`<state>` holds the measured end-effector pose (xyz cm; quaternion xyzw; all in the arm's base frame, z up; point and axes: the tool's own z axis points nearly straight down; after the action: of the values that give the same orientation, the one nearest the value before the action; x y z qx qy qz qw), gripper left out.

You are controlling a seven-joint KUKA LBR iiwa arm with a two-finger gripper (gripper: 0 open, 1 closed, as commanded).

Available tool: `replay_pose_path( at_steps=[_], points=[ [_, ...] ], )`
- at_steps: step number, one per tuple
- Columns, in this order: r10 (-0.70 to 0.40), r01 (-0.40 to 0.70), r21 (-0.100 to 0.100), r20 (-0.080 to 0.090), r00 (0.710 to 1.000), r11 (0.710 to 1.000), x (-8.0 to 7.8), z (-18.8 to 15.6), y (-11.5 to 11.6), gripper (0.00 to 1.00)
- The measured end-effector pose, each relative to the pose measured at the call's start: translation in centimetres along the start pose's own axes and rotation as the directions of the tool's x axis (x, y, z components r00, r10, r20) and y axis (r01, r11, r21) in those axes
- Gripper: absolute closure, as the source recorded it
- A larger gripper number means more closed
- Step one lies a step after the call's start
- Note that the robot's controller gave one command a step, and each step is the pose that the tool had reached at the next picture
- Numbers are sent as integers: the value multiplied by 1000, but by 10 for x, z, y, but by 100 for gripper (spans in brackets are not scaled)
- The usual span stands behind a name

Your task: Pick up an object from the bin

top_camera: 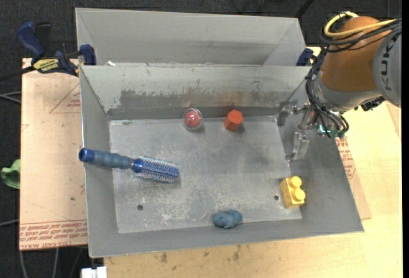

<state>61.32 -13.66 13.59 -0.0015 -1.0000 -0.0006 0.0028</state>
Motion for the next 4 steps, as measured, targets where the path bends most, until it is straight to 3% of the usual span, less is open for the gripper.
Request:
replay_pose_path(
  at_steps=[1, 2, 3, 4],
  points=[
    [-206, 206, 0, 3, 979, 979, 44, 53, -8, 0],
    [-263, 262, 17, 39, 964, 965, 123, 6, -10, 0],
    [-387, 387, -1, 6, 922, 922, 102, 52, 60, 0],
    [-294, 294, 3, 6, 956, 956, 107, 48, 3, 0]
  ],
)
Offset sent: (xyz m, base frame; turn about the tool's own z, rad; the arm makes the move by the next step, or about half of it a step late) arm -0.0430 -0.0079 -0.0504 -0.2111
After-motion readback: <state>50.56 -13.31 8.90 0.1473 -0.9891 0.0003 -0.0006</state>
